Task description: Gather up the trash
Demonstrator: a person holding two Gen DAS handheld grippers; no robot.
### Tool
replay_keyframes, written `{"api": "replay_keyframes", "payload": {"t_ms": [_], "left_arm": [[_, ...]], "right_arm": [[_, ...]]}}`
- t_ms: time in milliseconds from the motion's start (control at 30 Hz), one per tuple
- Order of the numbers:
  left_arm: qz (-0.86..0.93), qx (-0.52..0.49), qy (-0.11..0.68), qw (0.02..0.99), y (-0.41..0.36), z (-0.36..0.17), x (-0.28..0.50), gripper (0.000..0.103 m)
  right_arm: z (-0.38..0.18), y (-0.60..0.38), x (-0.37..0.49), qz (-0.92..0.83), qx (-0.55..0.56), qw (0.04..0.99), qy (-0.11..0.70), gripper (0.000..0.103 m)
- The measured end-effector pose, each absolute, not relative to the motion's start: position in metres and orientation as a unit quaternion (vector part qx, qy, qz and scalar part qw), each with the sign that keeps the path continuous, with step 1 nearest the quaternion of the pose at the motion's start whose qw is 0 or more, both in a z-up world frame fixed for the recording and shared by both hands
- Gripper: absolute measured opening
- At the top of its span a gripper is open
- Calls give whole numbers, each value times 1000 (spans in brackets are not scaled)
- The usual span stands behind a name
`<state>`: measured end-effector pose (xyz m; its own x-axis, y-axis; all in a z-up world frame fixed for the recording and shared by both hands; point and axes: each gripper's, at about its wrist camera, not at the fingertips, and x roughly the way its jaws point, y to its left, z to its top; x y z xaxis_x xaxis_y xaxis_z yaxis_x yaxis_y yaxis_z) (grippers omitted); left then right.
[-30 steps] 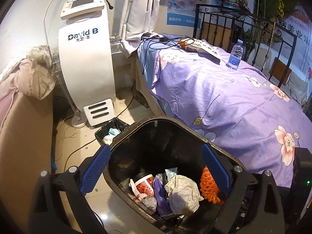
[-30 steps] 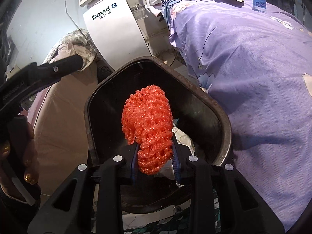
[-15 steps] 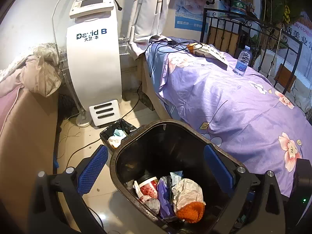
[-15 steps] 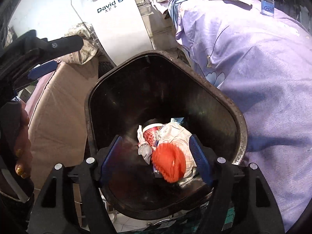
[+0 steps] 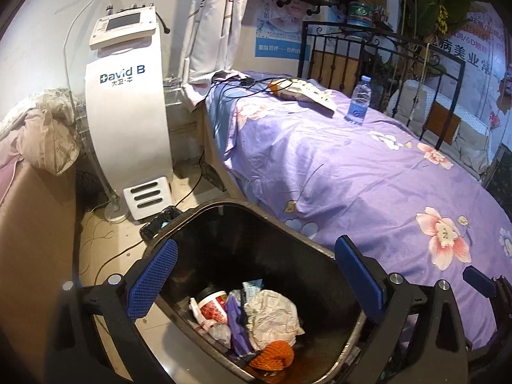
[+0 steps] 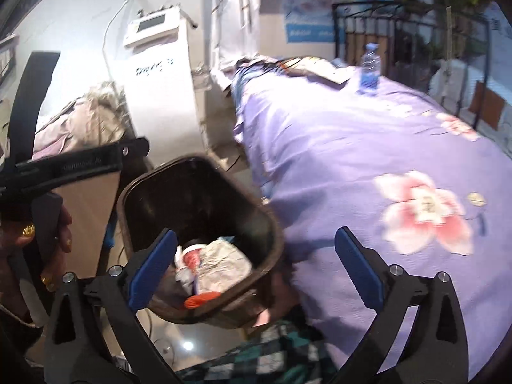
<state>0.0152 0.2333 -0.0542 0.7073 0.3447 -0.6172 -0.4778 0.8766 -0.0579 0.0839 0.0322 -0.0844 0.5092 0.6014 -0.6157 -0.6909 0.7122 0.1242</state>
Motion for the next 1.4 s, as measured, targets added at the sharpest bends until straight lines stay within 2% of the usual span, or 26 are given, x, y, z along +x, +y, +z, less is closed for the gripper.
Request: {"api": "replay_keyframes", "payload": {"t_ms": [533, 1033, 1400], "left_arm": [[147, -53, 233, 960, 118, -23, -11, 97], [143, -29, 191, 971, 88, -17, -32, 97], [147, -24, 186, 971, 85, -16, -32, 97]], "right_arm": [[-23, -93, 46, 202, -3, 950, 238, 97], [-8, -124, 2, 153, 4, 972, 179, 97], [-6, -127, -2, 157, 14, 972, 177, 97]]}}
